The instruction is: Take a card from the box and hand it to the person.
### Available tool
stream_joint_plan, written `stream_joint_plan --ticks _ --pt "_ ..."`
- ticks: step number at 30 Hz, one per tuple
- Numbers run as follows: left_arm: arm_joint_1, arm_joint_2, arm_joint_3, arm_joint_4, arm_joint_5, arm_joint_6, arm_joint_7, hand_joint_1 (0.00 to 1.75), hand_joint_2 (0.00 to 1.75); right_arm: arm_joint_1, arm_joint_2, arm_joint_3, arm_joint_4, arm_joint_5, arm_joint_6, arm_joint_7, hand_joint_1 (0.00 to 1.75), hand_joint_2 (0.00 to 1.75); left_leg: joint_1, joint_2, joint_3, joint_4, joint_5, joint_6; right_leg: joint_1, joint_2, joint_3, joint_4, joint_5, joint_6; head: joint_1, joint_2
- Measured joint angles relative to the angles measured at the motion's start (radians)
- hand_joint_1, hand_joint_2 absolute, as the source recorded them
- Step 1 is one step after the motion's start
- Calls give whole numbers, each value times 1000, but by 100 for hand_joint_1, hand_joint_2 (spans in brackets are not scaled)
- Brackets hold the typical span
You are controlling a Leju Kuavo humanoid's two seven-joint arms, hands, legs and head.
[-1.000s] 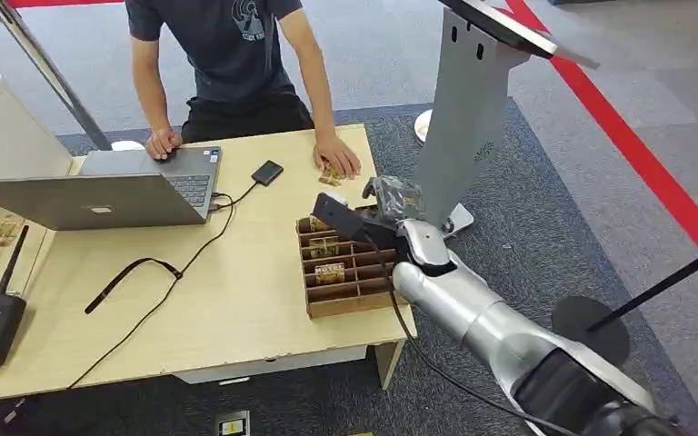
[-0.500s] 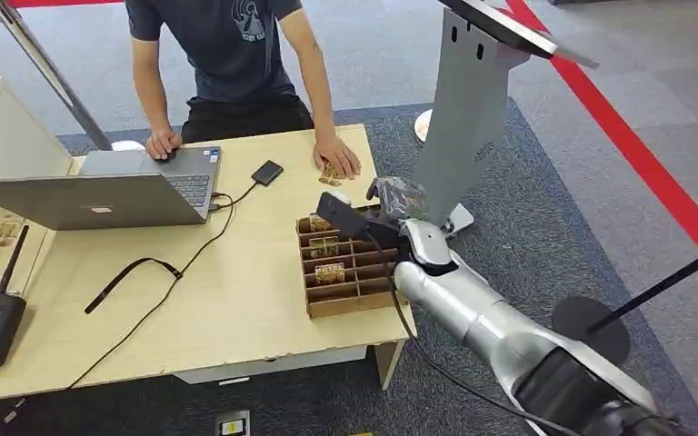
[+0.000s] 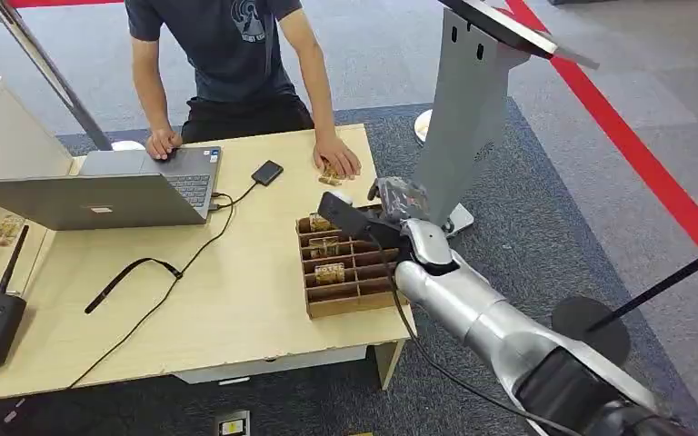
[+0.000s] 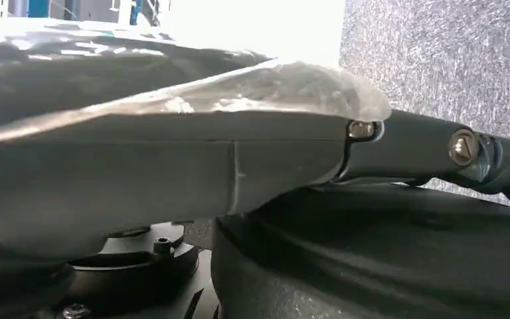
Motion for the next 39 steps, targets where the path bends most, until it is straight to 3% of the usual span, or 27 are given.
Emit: stream_joint_plan --ticks 39 --pt "0 0 0 0 0 -3 -3 0 175 0 -5 0 6 0 6 3 93 175 0 0 0 0 0 0 0 0 0 0 0 0 0 0"
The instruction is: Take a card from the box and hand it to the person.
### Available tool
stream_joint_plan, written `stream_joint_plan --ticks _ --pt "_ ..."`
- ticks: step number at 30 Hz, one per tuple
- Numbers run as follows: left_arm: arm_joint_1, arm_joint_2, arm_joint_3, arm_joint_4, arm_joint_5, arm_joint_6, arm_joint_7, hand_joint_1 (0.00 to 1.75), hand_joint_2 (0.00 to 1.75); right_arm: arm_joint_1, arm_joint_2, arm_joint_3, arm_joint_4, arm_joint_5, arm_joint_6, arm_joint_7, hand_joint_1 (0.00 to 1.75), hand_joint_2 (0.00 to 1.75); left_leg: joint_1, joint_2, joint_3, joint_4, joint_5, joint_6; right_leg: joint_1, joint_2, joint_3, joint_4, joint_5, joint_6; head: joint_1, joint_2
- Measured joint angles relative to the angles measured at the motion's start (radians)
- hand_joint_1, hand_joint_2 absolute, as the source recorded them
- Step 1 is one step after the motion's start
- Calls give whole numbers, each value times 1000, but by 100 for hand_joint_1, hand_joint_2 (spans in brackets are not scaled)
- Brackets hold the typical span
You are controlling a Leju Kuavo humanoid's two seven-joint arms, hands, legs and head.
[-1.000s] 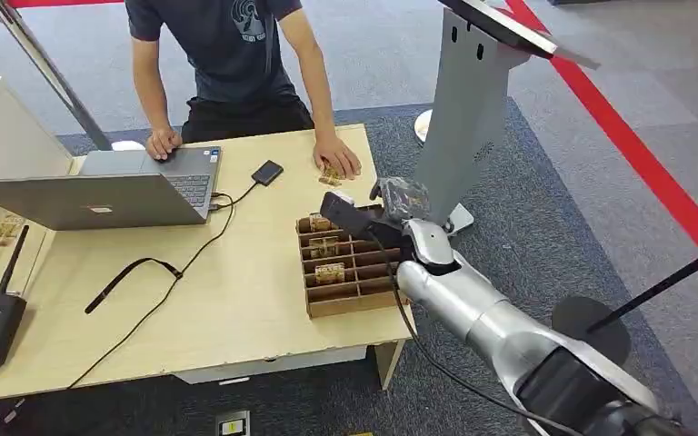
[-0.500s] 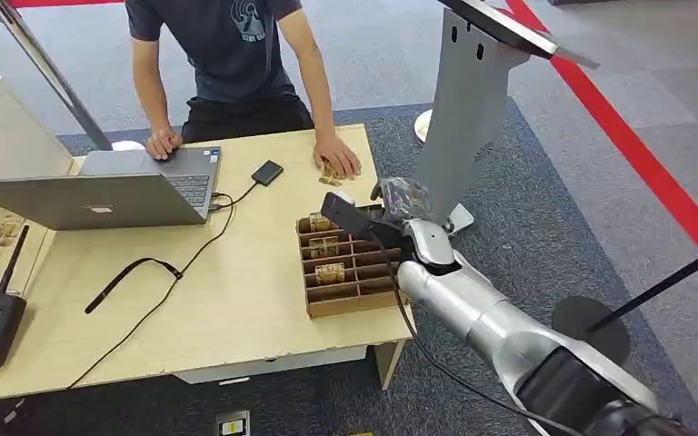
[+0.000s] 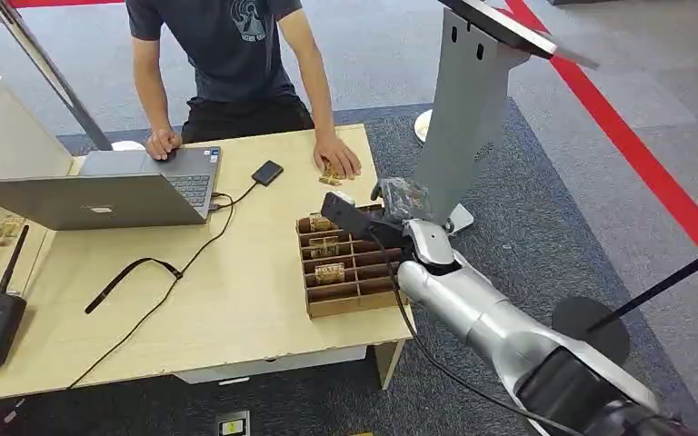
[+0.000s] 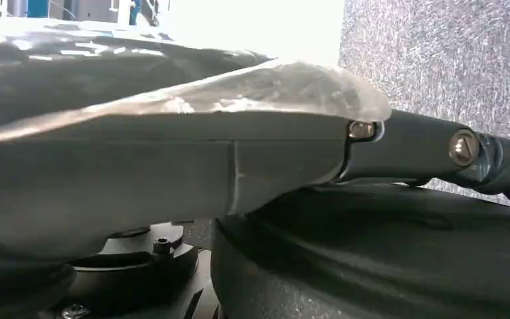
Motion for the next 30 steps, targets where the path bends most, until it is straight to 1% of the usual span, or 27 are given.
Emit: stream_joint_plan --ticks 1,2,4,5,6,8,11,13,15,30 --pt "2 0 0 0 7 -10 -17 0 175 0 2 0 1 3 3 0 93 175 0 0 0 0 0 0 0 0 0 0 0 0 0 0" --pt "8 4 0 0 20 -30 -55 0 175 0 3 0 1 8 7 0 93 175 0 0 0 0 0 0 0 0 1 0 0 0 0 0" --pt "27 24 3 0 52 -94 -148 0 175 0 12 3 4 23 13 5 94 175 0 1 1 0 0 0 0 0 0 0 0 0 0 0" --pt "36 42 9 0 74 -136 -195 0 175 0 18 5 4 30 16 16 94 175 0 1 1 0 0 0 0 0 -1 0 0 0 0 0" --pt "41 52 13 -1 81 -169 -225 0 175 0 22 8 5 36 18 28 94 175 1 1 0 0 0 0 0 0 -1 0 0 0 0 0" --pt "48 75 20 -10 84 -203 -253 0 175 1 27 13 4 39 21 60 98 175 2 1 0 0 0 0 0 0 -1 0 0 0 0 0" --pt "48 94 23 -19 76 -224 -273 0 175 9 26 17 1 39 26 89 99 175 2 2 1 0 0 0 0 0 -1 0 0 0 0 0" --pt "46 101 26 -26 69 -225 -282 0 175 13 25 18 -6 39 27 93 101 175 2 2 1 0 0 0 0 0 -1 0 0 0 0 0" --pt "44 105 27 -32 66 -220 -291 0 175 15 24 19 -8 39 28 94 99 175 2 2 1 1 0 -1 0 0 0 0 0 0 0 0" --pt "12 108 50 -43 35 -210 -311 0 175 26 26 17 -16 92 28 86 98 175 3 2 1 1 0 -1 1 0 0 0 0 -1 0 0"
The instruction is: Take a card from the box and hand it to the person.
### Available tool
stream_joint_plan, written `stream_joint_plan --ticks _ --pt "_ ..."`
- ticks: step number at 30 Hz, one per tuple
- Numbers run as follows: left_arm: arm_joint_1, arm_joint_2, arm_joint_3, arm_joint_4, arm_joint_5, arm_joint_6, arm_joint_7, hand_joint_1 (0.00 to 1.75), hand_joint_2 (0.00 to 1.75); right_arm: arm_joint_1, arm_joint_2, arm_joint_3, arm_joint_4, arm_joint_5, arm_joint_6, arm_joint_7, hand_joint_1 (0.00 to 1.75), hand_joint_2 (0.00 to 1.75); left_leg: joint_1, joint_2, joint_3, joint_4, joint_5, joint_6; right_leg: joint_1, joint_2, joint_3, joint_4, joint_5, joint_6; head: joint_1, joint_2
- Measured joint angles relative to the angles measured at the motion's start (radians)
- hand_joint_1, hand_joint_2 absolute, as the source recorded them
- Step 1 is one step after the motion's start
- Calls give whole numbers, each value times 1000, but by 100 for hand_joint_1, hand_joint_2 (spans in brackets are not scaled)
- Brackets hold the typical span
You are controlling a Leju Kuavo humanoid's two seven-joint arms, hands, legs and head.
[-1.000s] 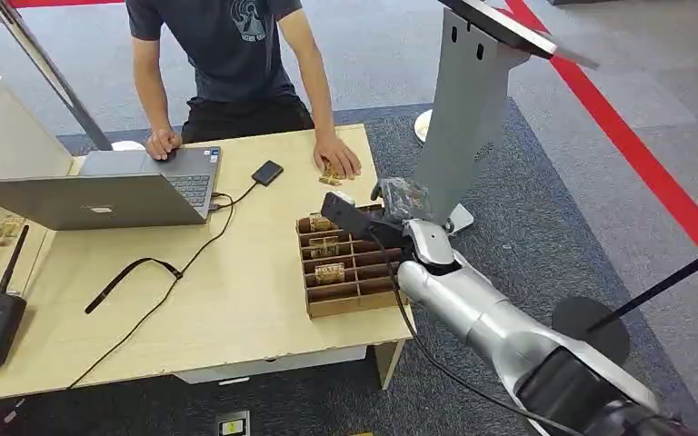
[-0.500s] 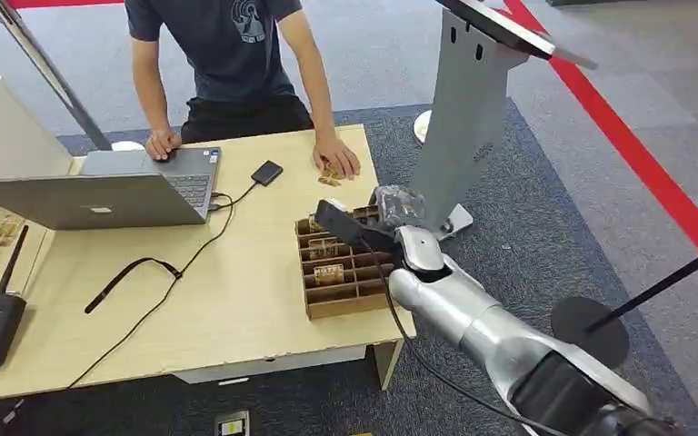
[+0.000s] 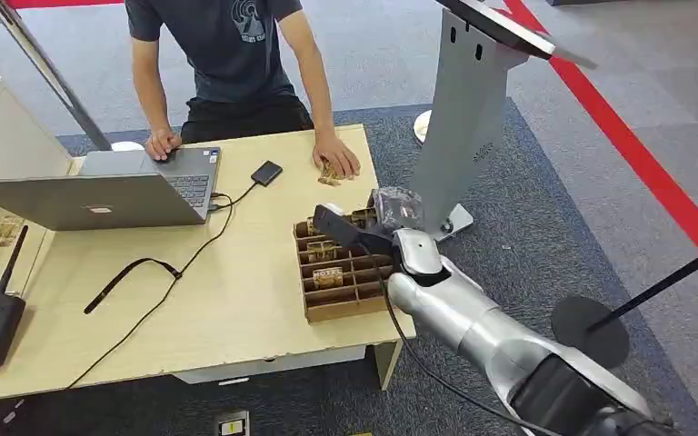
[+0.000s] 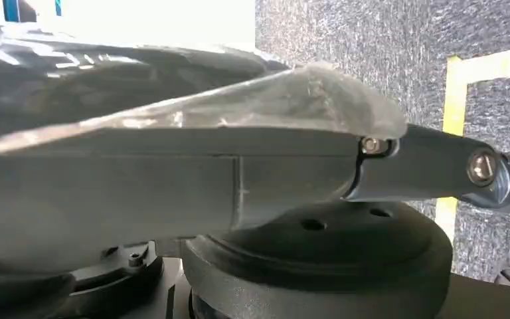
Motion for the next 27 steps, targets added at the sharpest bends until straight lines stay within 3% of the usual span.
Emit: stream_joint_plan --ticks 27 --pt "18 27 17 0 -48 -51 -3 0 175 25 -10 -47 -33 55 7 -16 91 175 0 0 0 0 0 0 0 0 0 0 0 0 0 0"
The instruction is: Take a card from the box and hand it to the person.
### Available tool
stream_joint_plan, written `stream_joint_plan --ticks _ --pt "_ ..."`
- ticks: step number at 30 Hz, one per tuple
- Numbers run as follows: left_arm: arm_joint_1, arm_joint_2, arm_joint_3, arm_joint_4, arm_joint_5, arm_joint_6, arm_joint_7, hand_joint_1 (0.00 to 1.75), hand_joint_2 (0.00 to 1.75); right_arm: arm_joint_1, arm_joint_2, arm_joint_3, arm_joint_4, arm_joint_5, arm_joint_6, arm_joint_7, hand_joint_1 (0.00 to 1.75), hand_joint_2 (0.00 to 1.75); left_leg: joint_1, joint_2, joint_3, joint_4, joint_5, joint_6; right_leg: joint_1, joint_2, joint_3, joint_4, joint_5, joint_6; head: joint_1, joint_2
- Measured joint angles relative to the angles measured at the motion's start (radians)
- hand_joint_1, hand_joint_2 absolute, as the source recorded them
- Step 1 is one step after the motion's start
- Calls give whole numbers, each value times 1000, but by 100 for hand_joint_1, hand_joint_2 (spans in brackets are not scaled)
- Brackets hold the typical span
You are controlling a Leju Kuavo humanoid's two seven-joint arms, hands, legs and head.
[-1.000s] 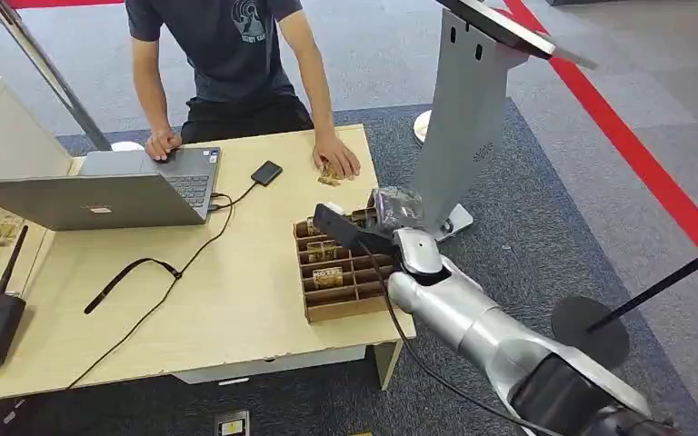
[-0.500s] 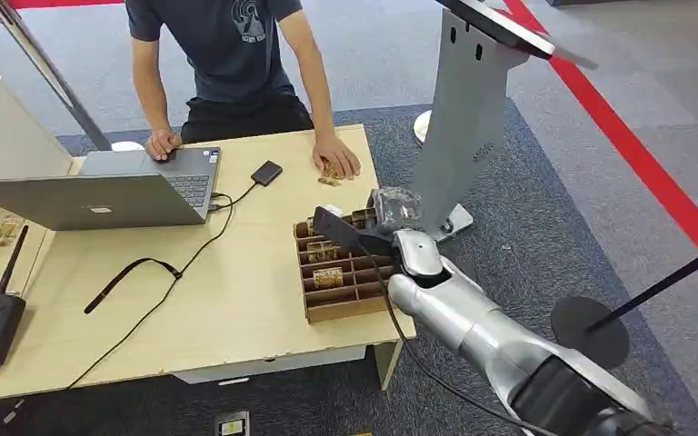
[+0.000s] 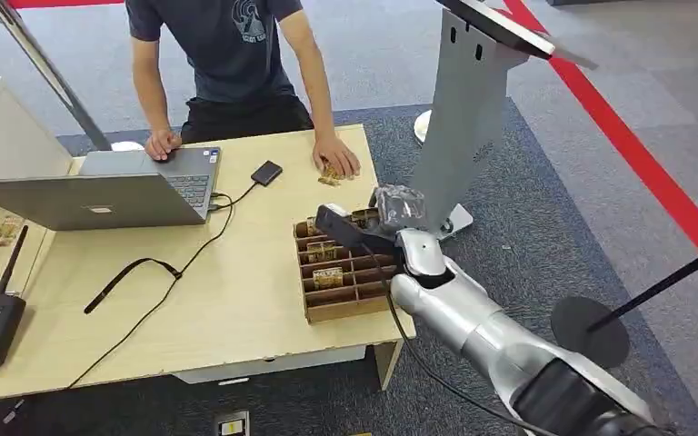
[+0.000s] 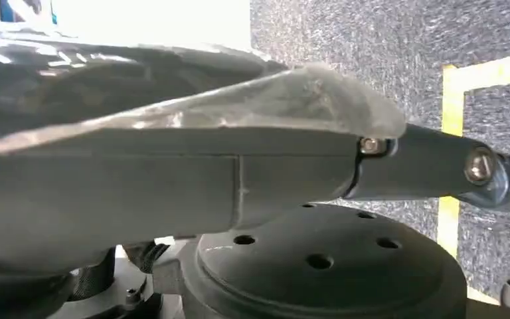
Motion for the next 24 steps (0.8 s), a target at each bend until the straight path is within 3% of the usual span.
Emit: stream_joint_plan --ticks 24 --pt "2 13 7 0 -11 -1 10 0 175 8 -4 -30 -36 23 6 -11 89 175 0 0 0 0 0 0 0 0 0 0 0 0 0 0"
